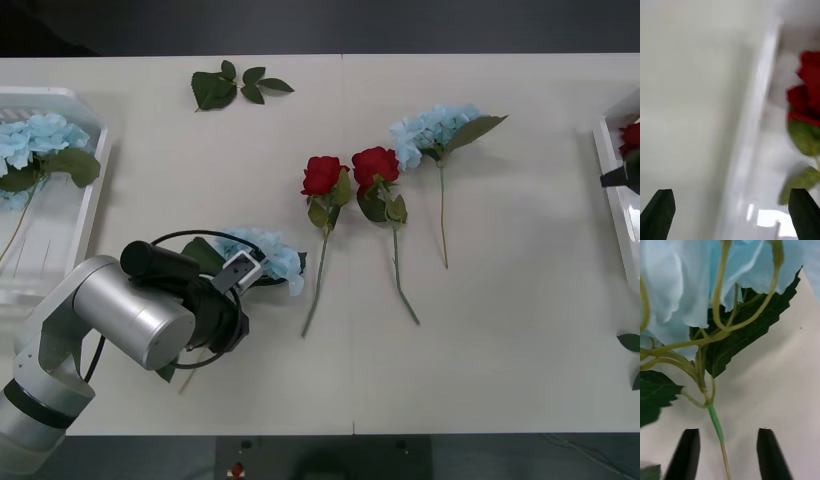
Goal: Put the red flowers into the right box and the blue flowers into the left box
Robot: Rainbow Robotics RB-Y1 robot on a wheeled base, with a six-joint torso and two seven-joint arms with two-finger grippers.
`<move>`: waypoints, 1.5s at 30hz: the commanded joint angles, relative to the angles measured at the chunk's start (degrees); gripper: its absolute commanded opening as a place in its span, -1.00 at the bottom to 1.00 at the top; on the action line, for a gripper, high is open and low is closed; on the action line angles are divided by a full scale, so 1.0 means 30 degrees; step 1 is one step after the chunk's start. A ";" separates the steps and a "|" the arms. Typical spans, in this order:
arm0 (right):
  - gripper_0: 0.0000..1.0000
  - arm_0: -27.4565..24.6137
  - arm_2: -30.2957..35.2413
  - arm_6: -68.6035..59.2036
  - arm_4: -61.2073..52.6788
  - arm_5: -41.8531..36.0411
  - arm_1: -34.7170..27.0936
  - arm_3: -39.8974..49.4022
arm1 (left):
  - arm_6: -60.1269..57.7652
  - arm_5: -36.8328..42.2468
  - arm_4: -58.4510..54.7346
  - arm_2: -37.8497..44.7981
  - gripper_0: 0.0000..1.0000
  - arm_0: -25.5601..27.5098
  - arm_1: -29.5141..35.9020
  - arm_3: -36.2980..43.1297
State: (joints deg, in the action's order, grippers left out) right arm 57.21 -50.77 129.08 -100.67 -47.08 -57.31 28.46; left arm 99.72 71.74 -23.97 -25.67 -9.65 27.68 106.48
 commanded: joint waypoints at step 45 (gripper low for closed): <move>0.75 0.1908 -0.0712 -2.2550 1.6710 -0.2266 0.7824 0.8268 | -0.1864 0.0021 0.1282 -0.0467 -1.00 -0.1235 -0.0760 -0.0601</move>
State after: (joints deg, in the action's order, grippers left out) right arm 61.24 -53.84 58.21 -50.64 -54.46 -34.86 54.54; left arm 96.12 71.76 -20.73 -25.73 -12.00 26.66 103.54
